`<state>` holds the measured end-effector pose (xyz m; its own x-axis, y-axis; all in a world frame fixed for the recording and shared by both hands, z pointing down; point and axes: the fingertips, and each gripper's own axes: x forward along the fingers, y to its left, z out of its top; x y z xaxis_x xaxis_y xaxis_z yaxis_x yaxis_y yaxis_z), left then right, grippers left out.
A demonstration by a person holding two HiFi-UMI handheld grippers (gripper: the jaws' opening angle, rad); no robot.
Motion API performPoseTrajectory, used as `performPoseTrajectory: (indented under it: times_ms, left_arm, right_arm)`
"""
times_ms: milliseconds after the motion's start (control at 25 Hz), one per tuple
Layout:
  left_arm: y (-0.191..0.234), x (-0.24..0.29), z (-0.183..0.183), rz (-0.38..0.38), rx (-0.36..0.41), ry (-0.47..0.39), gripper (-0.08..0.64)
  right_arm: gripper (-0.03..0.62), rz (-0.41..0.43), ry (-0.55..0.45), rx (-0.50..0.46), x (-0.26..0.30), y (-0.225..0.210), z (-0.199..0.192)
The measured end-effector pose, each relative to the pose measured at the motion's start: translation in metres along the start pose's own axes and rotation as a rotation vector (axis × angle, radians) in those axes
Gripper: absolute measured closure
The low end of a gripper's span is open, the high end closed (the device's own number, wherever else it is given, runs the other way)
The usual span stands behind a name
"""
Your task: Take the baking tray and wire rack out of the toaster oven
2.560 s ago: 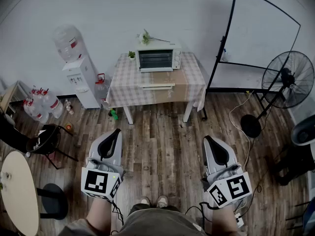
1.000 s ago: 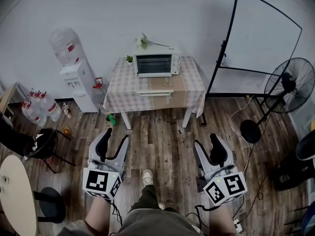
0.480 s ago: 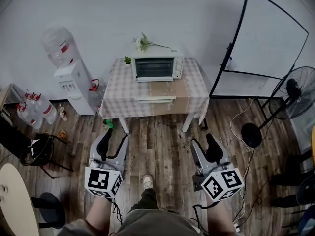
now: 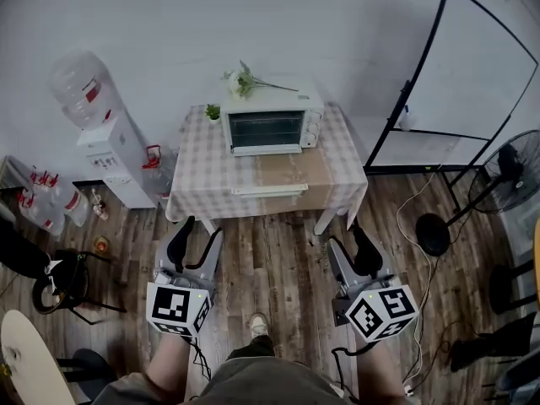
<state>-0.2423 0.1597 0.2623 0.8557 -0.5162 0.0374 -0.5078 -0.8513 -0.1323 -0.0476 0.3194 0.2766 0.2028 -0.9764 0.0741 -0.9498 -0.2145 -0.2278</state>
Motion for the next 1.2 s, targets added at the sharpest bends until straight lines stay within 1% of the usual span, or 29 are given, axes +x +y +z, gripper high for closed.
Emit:
performPoseTrajectory:
  times_ms: [160, 240, 320, 560, 760, 840, 960, 1120, 1200]
  left_arm:
    - [0.036, 0.036, -0.004, -0.009, 0.001, 0.005, 0.35]
    - [0.049, 0.052, -0.004, -0.024, -0.022, 0.0, 0.351]
    - [0.059, 0.067, -0.003, -0.051, -0.101, -0.015, 0.353]
    - [0.088, 0.103, -0.006, -0.127, -0.437, -0.082, 0.357]
    - [0.101, 0.134, -0.024, -0.17, -0.675, -0.113, 0.357]
    - [0.103, 0.146, -0.031, -0.18, -0.727, -0.118, 0.357]
    - [0.11, 0.168, -0.046, -0.172, -0.796, -0.099, 0.357]
    - [0.119, 0.202, -0.067, -0.152, -0.865, -0.073, 0.357]
    - [0.122, 0.224, -0.075, -0.147, -0.911, -0.068, 0.357]
  right_arm:
    - [0.334, -0.01, 0.013, 0.007, 0.048, -0.001, 0.001]
    - [0.336, -0.003, 0.011, 0.052, 0.068, -0.004, 0.0]
    - [0.336, 0.006, 0.006, 0.125, 0.086, -0.008, -0.001]
    - [0.337, 0.015, -0.023, 0.341, 0.132, -0.023, -0.002]
    - [0.341, 0.036, -0.071, 0.552, 0.167, -0.04, -0.011]
    - [0.341, 0.025, -0.067, 0.605, 0.18, -0.049, -0.018]
    - [0.342, -0.01, -0.041, 0.665, 0.203, -0.062, -0.029]
    - [0.347, 0.025, -0.025, 0.704, 0.246, -0.08, -0.039]
    - [0.35, 0.027, -0.009, 0.724, 0.267, -0.092, -0.044]
